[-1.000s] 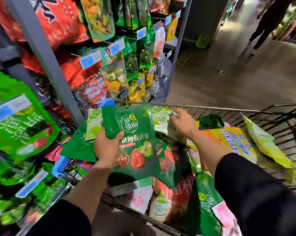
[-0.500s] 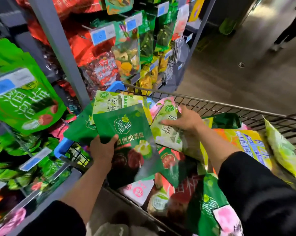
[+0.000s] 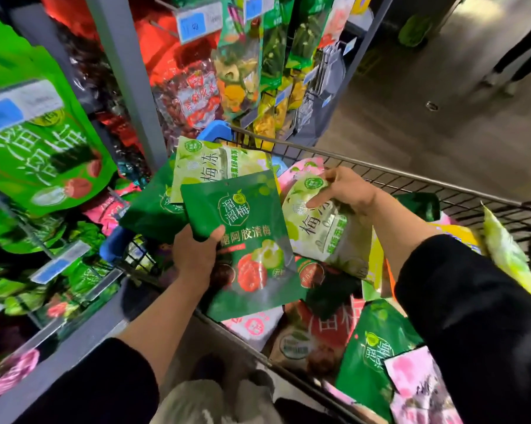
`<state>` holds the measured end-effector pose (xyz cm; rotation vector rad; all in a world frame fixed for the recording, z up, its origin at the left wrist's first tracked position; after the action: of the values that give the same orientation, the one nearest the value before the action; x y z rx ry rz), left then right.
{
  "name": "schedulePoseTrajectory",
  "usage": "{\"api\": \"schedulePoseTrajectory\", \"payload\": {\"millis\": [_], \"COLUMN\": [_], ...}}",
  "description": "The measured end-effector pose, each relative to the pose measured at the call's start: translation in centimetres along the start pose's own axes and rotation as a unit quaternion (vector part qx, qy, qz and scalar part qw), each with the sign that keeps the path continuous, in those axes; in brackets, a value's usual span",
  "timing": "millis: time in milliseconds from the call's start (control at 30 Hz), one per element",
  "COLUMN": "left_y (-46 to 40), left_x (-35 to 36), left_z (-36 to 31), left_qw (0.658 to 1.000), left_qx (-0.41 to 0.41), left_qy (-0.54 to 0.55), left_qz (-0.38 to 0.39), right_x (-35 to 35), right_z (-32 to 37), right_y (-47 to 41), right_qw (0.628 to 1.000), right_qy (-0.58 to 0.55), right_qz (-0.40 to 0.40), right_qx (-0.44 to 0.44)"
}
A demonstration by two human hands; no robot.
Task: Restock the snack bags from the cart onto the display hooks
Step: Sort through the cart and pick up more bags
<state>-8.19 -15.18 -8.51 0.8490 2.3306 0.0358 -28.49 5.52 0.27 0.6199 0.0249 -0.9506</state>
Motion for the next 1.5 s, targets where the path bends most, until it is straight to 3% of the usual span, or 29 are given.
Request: {"api": "schedulePoseTrajectory", "payload": {"millis": [100,267,400,667,833,900,1133,1500], "left_y": [0.1,0.2,1.1,6.4,11.5,14.6,21.8,32.0], "left_x": [-0.2,-1.3,-3.3,-12.5,-22.1,-25.9,-38.1,-58.9], "left_z": [0.0,-0.8,-2.4,-2.8,0.6,2.0,12.2,28.4], "left_qw": [0.999,0.991,0.978,0.921,0.877,0.859,0.778,0.667], "left_qx": [-0.019,0.015,0.009,-0.020,0.007,0.027,-0.030,-0.042], "left_qy": [0.038,0.127,0.208,0.374,0.413,0.414,0.419,0.311], "left_qz": [0.019,0.036,0.029,-0.106,-0.246,-0.301,-0.468,-0.675], "right_x": [-0.6,-1.2,-0.5,4.5,13.3,17.7,35.6,68.0], "right_z": [1.1,3.6,6.1,11.2,13.5,14.8,18.2,20.5], "right_y": [0.9,4.1,7.7,13.5,15.6,16.8,26.2,41.4], "right_qw": [0.998,0.986,0.980,0.932,0.903,0.893,0.840,0.804], "right_qy": [0.066,0.139,0.124,-0.044,-0.170,-0.168,-0.188,-0.215], "right_qz": [0.014,-0.007,-0.003,-0.005,0.036,0.077,0.249,0.375], "right_qx": [-0.002,-0.094,-0.158,-0.359,-0.393,-0.410,-0.444,-0.408]}}
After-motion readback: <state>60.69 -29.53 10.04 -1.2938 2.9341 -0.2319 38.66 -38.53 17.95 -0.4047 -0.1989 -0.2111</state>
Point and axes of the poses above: each hand's wrist, its own y-axis away from the middle knuckle, its own x-axis out of the palm, z = x × y, the point moved 3 cm from there along -y, towards the middle knuckle, and after that the axes turned 15 degrees about -y, right-handed, at the moved point
